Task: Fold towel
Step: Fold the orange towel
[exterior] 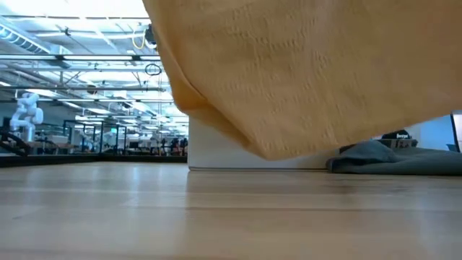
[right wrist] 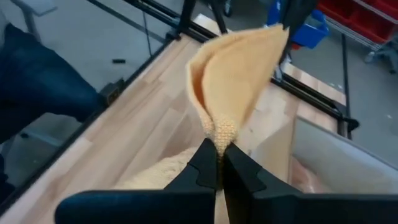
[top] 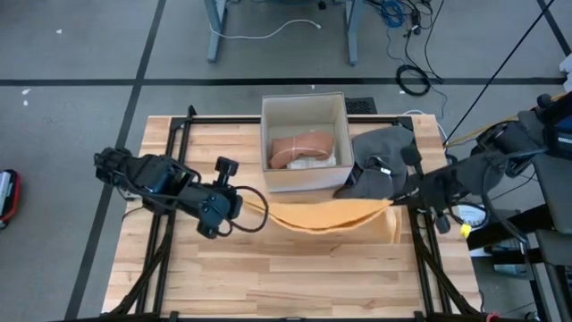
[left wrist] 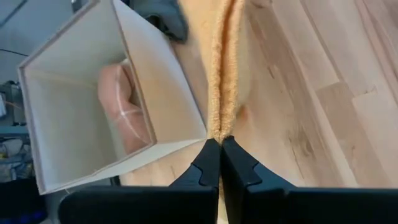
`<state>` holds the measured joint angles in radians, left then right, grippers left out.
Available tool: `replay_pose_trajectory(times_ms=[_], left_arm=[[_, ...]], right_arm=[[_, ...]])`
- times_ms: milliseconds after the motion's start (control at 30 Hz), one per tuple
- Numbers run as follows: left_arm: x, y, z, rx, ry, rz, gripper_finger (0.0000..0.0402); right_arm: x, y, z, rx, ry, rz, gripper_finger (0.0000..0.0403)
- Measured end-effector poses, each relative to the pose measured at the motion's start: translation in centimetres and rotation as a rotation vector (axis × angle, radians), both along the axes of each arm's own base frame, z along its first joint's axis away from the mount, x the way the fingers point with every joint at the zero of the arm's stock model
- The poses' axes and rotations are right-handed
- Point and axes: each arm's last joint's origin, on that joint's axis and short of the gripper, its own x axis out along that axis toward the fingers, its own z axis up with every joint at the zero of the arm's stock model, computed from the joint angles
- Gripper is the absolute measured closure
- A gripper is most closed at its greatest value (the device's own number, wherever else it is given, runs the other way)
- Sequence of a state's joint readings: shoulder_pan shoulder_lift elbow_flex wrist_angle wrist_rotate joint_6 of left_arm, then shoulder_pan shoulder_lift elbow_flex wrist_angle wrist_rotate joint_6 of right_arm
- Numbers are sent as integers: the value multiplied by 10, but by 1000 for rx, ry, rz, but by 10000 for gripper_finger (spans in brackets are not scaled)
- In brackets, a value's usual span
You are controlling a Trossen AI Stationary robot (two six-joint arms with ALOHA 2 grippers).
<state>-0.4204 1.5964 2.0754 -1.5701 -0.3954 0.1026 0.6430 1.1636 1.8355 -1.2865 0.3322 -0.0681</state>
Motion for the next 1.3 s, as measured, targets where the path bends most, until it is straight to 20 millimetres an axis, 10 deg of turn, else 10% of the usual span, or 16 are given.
replay_pose_trajectory(times_ms=[533, 833, 1300], left_arm=[[6, 31, 5, 221, -72, 179, 401], [2, 6, -1, 40, -16, 53, 401], [32, -49, -144, -144, 208, -144, 401]], right_arm=[[0, -26, -11, -182, 96, -203, 403], [6, -15, -21, 19, 206, -111, 400], [62, 56, -181, 459, 584, 124, 264]])
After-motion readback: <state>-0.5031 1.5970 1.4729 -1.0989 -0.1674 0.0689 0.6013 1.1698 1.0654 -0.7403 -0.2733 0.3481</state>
